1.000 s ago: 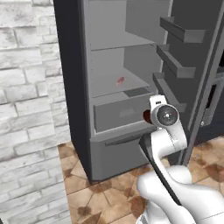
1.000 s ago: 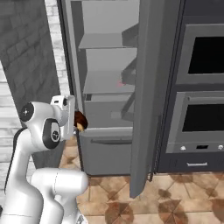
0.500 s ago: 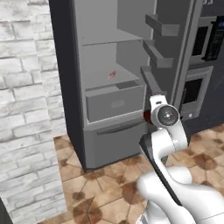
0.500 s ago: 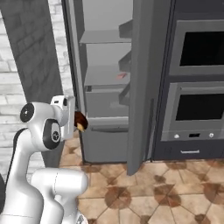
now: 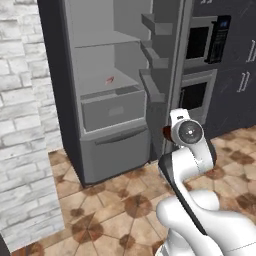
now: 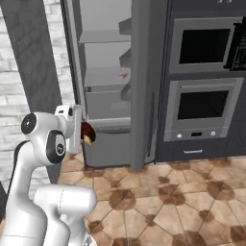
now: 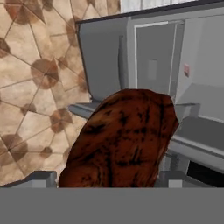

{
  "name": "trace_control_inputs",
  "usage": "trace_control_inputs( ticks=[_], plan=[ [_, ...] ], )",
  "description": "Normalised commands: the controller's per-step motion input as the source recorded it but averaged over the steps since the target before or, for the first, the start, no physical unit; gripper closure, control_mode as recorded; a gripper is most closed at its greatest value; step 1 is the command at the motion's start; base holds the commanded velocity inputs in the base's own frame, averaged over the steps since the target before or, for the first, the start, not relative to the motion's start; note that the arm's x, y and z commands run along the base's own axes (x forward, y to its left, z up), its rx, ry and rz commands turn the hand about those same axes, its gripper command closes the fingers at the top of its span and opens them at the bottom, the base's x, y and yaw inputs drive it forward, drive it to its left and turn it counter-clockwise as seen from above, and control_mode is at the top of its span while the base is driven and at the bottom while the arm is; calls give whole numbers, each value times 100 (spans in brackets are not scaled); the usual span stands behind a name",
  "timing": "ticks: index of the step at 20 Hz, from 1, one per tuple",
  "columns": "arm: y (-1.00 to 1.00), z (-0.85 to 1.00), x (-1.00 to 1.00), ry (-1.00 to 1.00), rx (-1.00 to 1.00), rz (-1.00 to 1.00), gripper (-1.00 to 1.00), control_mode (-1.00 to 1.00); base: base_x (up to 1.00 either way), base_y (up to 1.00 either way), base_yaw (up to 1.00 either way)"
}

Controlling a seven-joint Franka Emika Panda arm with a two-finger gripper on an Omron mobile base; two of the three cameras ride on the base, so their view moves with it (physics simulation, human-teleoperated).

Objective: Gather the sweet potato and bell pepper from the fridge and place them on a tray on the dining counter. Then gather the steaks from the fridge and place them on the other tray.

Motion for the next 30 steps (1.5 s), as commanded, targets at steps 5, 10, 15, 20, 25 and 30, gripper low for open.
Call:
trace_control_inputs(
  ticks=[5,10,15,20,25,30],
  plan=[
    [0,0,0,0,0,0,100,100,-68,-13,-25],
    [0,0,0,0,0,0,100,100,-64,-17,-28],
    [0,0,0,0,0,0,100,100,-55,-24,-34],
    [0,0,0,0,0,0,100,100,-51,-27,-34],
    [0,0,0,0,0,0,100,100,-44,-32,-32],
    [0,0,0,0,0,0,100,100,-30,-26,-31]
  ],
)
